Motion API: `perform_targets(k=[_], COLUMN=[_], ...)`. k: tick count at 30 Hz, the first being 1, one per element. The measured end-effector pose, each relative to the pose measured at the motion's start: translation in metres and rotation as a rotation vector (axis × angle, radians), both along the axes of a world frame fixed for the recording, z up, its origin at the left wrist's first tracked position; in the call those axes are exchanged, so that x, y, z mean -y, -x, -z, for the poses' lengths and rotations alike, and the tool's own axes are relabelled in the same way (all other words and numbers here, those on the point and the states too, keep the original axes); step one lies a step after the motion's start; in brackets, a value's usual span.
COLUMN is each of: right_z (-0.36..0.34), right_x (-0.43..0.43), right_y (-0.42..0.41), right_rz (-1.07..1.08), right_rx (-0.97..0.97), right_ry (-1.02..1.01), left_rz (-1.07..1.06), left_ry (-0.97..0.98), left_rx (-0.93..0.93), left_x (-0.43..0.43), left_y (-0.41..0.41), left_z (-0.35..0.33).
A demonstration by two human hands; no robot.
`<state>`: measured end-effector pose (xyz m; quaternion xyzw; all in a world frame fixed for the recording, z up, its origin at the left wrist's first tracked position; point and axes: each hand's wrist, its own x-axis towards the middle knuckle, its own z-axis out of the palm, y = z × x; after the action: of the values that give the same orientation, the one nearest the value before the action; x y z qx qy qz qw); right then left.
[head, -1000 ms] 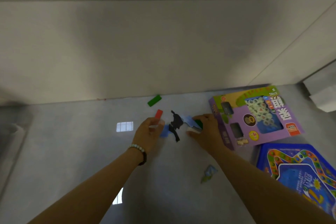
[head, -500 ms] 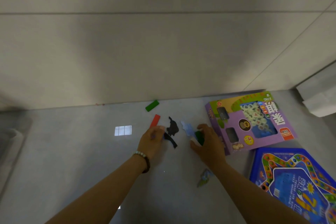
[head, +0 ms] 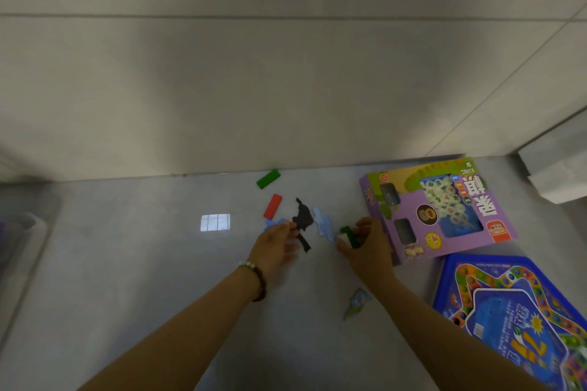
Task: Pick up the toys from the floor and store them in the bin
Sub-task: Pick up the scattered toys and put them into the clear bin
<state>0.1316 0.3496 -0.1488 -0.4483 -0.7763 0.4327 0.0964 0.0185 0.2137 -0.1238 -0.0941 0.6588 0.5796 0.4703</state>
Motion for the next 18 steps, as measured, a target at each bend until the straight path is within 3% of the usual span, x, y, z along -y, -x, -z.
perform_targets(k=[4, 7, 10, 13, 18], right_z=[-0.015, -0.020, -0.012, -0.001, 0.007], right_x=[0.025, 0.033, 0.024, 0.023, 0.034], right_y=[0.024, 0.037, 0.040, 0.047, 0.056], right_rz=[-0.098, -0.142, -0.117, -0.142, 0.011], right_rx=[-0.211, -0.241, -0.098, 0.105, 0.110], right_ry=[0.187, 0.172, -0.063, -0.021, 0.012], left_rz=[-0.088, -0.237, -0.382, -0.375, -0.351], left_ry=[-0.164, -0.320, -0.325, -0.235, -0.183], left_rx=[0.324, 0.482, 0.420, 0.323, 0.296], left_x=[-0.002, 0.002, 0.014, 0.030, 0.048], left_y=[-0.009, -0.003, 0.010, 0.023, 0.031], left_z=[0.000, -0.003, -0.004, 0.001, 0.008])
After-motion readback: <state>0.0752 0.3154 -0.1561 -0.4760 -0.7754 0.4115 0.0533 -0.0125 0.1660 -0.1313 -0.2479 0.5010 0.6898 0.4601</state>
